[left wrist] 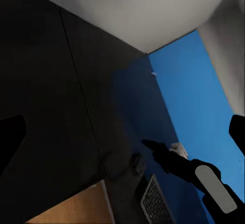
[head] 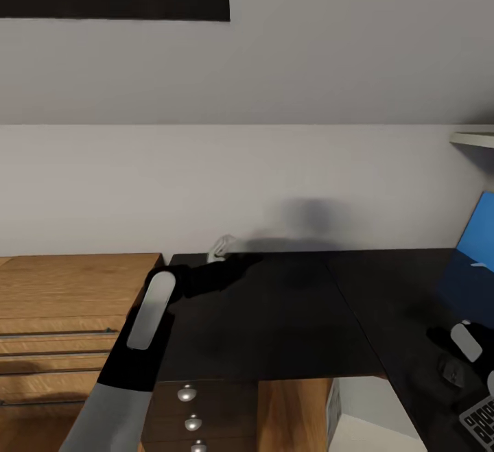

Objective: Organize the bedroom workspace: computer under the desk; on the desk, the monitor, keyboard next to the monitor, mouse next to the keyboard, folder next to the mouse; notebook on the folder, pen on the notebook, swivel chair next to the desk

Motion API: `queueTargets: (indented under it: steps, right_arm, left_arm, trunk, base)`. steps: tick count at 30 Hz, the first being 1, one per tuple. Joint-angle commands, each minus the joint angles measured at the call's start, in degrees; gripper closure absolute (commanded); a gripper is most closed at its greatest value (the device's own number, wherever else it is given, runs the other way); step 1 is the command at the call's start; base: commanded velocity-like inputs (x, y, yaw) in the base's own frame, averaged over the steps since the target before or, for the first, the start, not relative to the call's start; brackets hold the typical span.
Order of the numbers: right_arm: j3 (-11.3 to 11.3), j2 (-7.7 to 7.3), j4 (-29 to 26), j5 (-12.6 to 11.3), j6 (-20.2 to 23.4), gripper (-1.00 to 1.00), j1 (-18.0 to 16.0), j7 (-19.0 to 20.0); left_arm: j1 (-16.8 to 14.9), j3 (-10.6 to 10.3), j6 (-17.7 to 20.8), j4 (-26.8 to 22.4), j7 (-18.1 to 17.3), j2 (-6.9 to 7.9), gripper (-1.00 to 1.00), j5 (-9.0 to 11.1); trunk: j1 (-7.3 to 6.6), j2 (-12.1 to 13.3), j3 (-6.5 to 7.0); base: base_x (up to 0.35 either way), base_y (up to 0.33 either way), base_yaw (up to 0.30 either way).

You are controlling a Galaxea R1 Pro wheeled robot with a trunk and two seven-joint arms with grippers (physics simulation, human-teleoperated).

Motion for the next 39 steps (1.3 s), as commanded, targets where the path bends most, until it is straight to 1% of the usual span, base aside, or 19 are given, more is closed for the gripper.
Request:
queueTargets:
  steps: [1,3,6,15,21,23,26,28,30,34,39]
  right_arm:
    - [-0.1,0.09,-0.1,-0.6,-0.5,-1.0,0.0,-0.4]
    - [-0.1,0.26,-0.1,-0.6,-1.2,-1.0,0.0,-0.5]
    - [-0.1,0.33,-0.1,-0.7,-1.5,-1.0,0.0,-0.5]
    - [-0.1,0.36,-0.1,-0.6,-1.5,-1.0,0.0,-0.6]
    - [-0.2,0.43,0.0,-0.8,-1.2,-1.0,0.0,-0.8]
    - [-0.2,0.44,0.0,-1.0,-1.3,-1.0,0.0,-0.8]
    - [-0.2,0.45,0.1,-2.1,-1.4,-1.0,0.0,-0.7]
    - [-0.2,0.5,0.2,-3.1,-1.4,-1.0,0.0,-0.7]
    - [-0.1,0.55,0.3,-3.6,-1.3,-1.0,0.0,-0.7]
    - [0.0,0.84,0.3,-3.8,-1.3,-1.0,0.0,-0.8]
    - [0.1,0.96,0.4,-3.8,-1.3,-1.0,0.0,-0.6]
  left_arm:
    - [-0.1,-0.1,0.2,0.5,0.4,0.74,-1.0,1.2]
    - [-0.2,-0.4,0.4,0.6,0.2,2.29,-1.0,1.8]
    - [-0.2,-0.8,0.5,0.6,0.2,3.04,-1.0,2.1]
    - [-0.3,-1.2,0.6,0.5,0.2,3.46,-1.0,2.3]
    - [-0.3,-1.2,1.9,-0.1,0.2,3.56,-1.0,2.3]
    - [-0.3,-1.2,2.0,-0.2,0.2,3.65,-1.0,2.3]
    - [-0.3,-1.2,2.0,-0.2,0.2,4.22,-1.0,2.3]
    - [-0.3,-1.1,2.1,-0.3,0.2,4.8,-1.0,2.3]
    - [-0.3,-1.1,2.1,-0.4,0.2,5.06,-1.0,2.3]
    - [-0.3,-1.1,2.1,-0.4,0.2,5.23,-1.0,2.3]
    - [-0.3,-1.1,2.0,-0.4,0.2,5.24,-1.0,2.3]
  trunk:
    - [0.0,0.0,-0.07]
    - [0.0,0.0,-0.07]
    - [0.0,0.0,-0.07]
    - [0.0,0.0,-0.07]
    - [0.0,0.0,-0.07]
    - [0.0,0.0,-0.07]
    - [0.0,0.0,-0.07]
    - [0.0,0.0,-0.07]
    - [0.0,0.0,-0.07]
    - [0.0,0.0,-0.07]
    - [0.0,0.0,-0.07]
  base:
    - [0.0,0.0,0.0]
    - [0.0,0.0,0.0]
    - [0.0,0.0,0.0]
    - [0.0,0.0,0.0]
    - [0.0,0.0,0.0]
    - [0.0,0.0,0.0]
    - [0.0,0.0,-0.017]
    - [0.0,0.0,-0.143]
    - [0.0,0.0,-0.214]
    - [0.0,0.0,-0.159]
    - [0.0,0.0,-0.017]
